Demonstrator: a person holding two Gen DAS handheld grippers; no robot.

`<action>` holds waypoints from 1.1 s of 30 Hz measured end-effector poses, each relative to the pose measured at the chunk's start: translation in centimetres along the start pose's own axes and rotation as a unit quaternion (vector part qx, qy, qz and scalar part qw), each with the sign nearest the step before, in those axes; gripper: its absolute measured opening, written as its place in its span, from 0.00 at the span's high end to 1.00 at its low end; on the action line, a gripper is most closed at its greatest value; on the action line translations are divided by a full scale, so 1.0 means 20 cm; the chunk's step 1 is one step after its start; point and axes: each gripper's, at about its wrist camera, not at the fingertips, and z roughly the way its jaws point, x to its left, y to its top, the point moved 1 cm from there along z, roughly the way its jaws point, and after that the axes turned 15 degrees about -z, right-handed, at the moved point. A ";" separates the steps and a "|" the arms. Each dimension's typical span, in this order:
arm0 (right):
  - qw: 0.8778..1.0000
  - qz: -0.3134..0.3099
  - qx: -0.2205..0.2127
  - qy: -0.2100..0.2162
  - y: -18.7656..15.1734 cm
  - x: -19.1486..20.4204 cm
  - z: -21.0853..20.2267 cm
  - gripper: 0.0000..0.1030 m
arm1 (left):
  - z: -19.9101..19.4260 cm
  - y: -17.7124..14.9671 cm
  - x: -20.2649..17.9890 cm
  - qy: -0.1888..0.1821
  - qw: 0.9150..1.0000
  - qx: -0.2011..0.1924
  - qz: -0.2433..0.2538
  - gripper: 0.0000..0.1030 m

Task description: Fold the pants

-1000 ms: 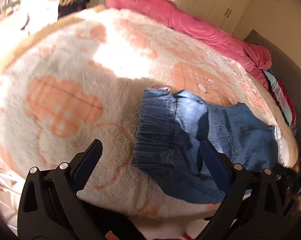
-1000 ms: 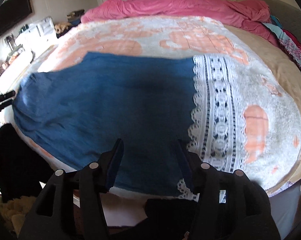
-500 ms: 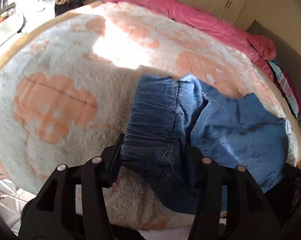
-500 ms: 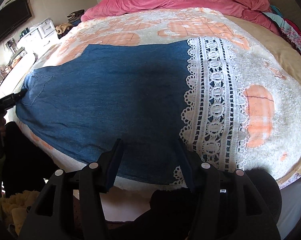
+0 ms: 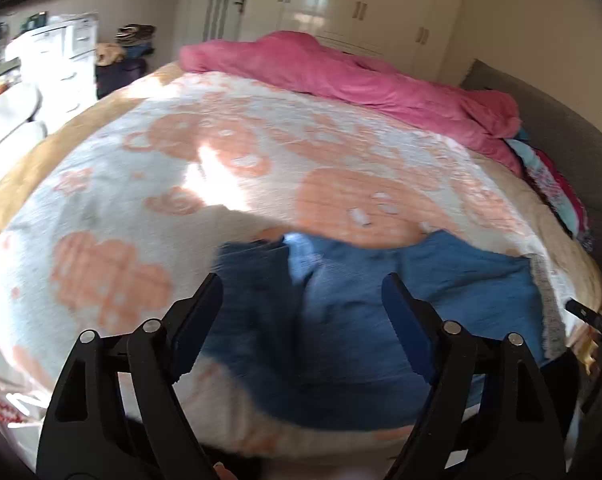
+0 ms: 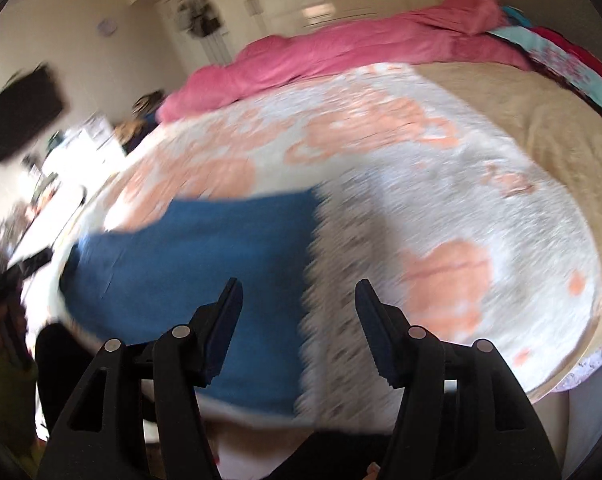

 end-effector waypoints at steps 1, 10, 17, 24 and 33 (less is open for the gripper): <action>1.000 0.010 0.001 -0.002 0.03 -0.05 0.02 0.44 | 0.04 0.01 -0.05 -0.012 1.000 0.008 0.005 0.27; 0.997 0.076 0.015 0.016 0.20 -0.33 0.26 0.43 | 0.46 0.01 -0.52 -0.073 0.993 0.079 0.053 0.26; 0.995 0.088 0.037 0.030 0.23 -0.41 0.42 0.43 | 0.75 0.00 -0.70 -0.057 0.988 0.102 0.102 0.26; 0.996 0.059 0.049 0.048 0.23 -0.40 0.50 0.63 | 1.05 -0.02 -0.67 -0.063 0.979 0.173 0.091 0.27; 0.997 0.003 0.037 0.069 0.23 -0.30 0.48 0.82 | 1.07 -0.08 -0.74 -0.117 0.966 0.212 0.090 0.98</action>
